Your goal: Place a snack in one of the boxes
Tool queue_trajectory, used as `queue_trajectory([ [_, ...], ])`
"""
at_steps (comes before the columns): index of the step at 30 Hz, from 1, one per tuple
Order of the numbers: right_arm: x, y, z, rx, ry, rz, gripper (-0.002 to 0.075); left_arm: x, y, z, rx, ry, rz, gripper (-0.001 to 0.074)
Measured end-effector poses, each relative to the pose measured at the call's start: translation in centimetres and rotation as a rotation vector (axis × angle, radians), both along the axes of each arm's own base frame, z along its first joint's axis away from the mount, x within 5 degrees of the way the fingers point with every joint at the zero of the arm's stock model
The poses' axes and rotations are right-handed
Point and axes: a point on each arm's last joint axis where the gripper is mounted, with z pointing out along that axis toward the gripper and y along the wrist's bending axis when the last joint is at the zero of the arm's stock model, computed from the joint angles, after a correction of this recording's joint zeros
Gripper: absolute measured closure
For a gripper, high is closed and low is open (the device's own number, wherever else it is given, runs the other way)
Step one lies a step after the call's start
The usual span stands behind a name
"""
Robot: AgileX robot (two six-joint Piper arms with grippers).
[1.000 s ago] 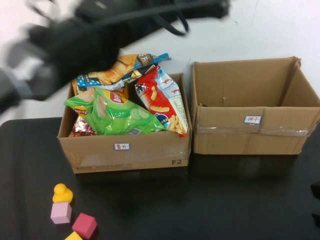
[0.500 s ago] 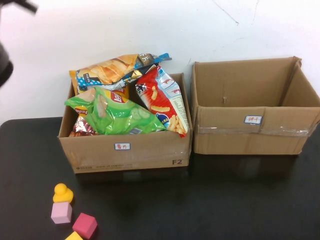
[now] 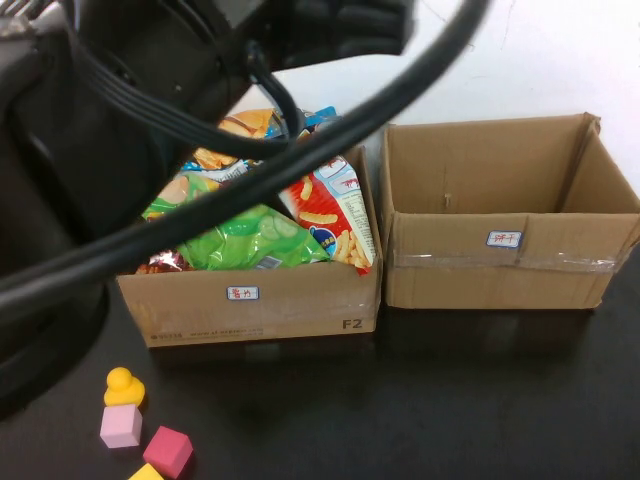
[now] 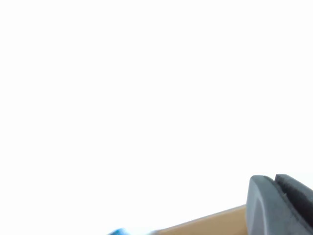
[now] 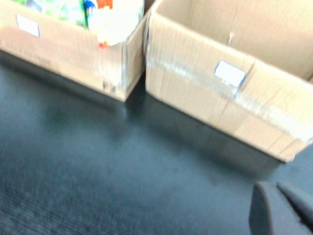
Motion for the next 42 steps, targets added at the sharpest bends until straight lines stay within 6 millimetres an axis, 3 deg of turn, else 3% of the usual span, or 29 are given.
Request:
queue_trajectory([
  [12,-3.1,-1.0,-0.4,-0.069,0.165,0.017,0.0727,0.7,-0.3,1.1,-0.059,-0.087,-0.229,0.0736],
  [18,-3.5,-1.2,-0.3,-0.073,0.170,0.018,0.0727,0.7,-0.7,1.0,-0.050,-0.095,-0.251,0.0736],
  [30,-3.5,-1.1,-0.4,-0.065,0.179,0.020,0.0727,2.1,-1.1,-1.5,0.014,-0.043,-0.228,0.0736],
  [34,-3.6,-1.0,-0.4,-0.052,0.183,0.022,0.0727,3.2,1.0,-1.6,0.089,-0.071,-0.119,0.0735],
  [39,-3.6,-0.9,-0.4,-0.043,0.188,0.023,0.0727,3.5,6.2,-1.5,0.129,-0.095,0.051,0.0736],
  [42,-3.6,-0.9,-0.4,-0.031,0.192,0.025,0.0727,3.0,9.2,-2.8,0.154,-0.074,0.142,0.0736],
])
